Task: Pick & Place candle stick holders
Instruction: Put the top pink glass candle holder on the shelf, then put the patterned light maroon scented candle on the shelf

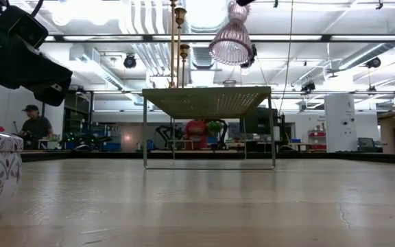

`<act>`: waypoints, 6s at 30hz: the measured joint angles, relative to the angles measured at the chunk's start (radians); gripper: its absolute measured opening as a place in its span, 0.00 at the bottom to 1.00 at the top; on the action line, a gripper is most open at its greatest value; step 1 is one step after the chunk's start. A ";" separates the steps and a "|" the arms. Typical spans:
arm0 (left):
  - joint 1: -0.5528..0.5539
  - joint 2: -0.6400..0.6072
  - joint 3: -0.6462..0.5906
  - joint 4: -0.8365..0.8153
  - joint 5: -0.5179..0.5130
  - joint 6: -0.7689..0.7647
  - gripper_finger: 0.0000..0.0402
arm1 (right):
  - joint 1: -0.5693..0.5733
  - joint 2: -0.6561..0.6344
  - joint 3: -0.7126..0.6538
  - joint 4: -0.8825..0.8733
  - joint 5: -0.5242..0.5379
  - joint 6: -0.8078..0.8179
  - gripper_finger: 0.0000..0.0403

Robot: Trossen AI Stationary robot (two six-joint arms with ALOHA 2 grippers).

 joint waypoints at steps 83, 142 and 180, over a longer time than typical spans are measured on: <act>0.000 0.000 0.000 0.000 0.000 0.000 0.03 | -0.563 0.082 -0.044 0.085 -0.161 -0.315 0.03; 0.000 0.000 0.000 0.000 0.000 0.000 0.04 | -0.161 0.018 -0.040 0.173 -0.535 0.036 0.55; 0.000 0.000 0.000 -0.020 0.000 0.000 0.03 | 0.052 0.766 0.057 0.936 -0.683 0.189 0.95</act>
